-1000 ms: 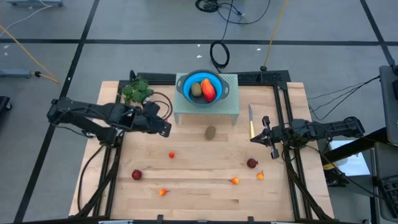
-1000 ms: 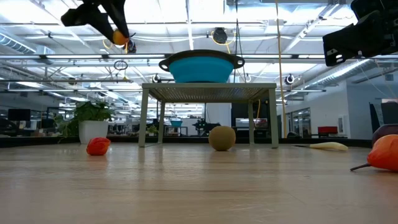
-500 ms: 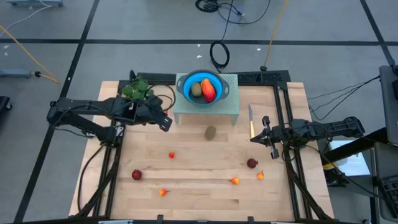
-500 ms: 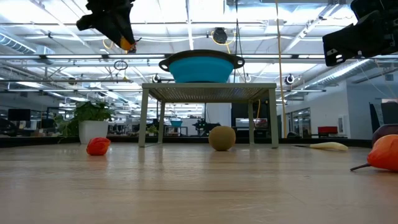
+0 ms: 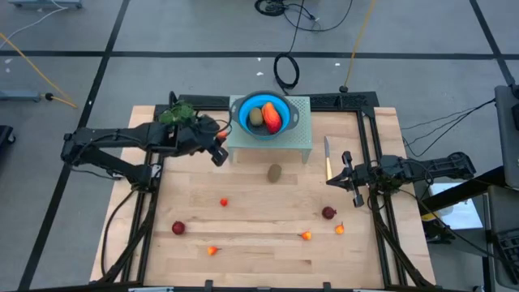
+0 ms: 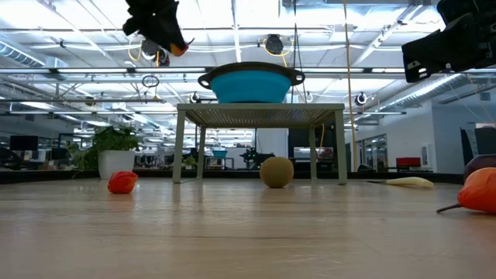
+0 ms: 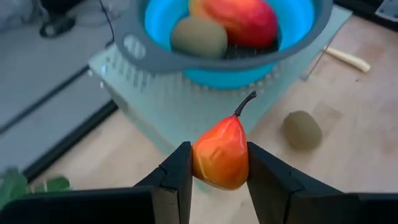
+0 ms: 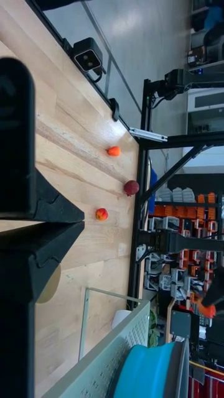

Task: Pick & Place Fruit
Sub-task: Put the peach into the colander on the shelf

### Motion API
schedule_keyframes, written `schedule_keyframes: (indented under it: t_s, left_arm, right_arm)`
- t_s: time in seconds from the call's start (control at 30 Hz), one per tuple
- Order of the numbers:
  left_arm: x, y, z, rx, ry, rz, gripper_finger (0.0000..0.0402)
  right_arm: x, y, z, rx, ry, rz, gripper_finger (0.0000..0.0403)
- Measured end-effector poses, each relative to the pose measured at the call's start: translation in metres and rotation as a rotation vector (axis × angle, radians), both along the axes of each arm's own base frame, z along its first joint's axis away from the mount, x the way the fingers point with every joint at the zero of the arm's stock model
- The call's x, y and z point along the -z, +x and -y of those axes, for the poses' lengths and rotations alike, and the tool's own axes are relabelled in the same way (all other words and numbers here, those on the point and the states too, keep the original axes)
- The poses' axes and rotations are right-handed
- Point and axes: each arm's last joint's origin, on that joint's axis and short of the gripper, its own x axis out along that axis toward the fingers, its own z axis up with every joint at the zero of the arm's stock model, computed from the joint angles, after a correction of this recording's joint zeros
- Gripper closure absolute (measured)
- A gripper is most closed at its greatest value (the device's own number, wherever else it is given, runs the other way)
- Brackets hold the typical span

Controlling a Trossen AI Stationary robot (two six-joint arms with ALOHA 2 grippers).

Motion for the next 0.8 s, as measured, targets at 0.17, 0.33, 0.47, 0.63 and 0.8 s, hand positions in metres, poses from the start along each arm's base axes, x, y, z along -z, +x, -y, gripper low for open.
schedule_keyframes:
  t_s: [0.17, 0.33, 0.47, 0.63, 0.8]
  left_arm:
    - [-0.008, 0.007, -0.004, 0.058, 0.098, 0.042, 0.0284]
    - [-0.016, 0.013, -0.008, 0.101, 0.181, 0.1, 0.0284]
    - [-0.023, 0.017, -0.011, 0.117, 0.231, 0.145, 0.0284]
    - [-0.029, 0.02, -0.012, 0.153, 0.3, 0.174, 0.0284]
    - [-0.034, 0.022, -0.012, 0.166, 0.339, 0.206, 0.0284]
  right_arm:
    - [0.0, 0.0, 0.0, 0.0, 0.0, 0.0, 0.0403]
    - [0.0, 0.0, 0.0, 0.0, 0.0, 0.0, 0.0403]
    - [0.0, 0.0, 0.0, 0.0, 0.0, 0.0, 0.0403]
    - [0.0, 0.0, 0.0, 0.0, 0.0, 0.0, 0.0403]
    - [0.0, 0.0, 0.0, 0.0, 0.0, 0.0, 0.0403]
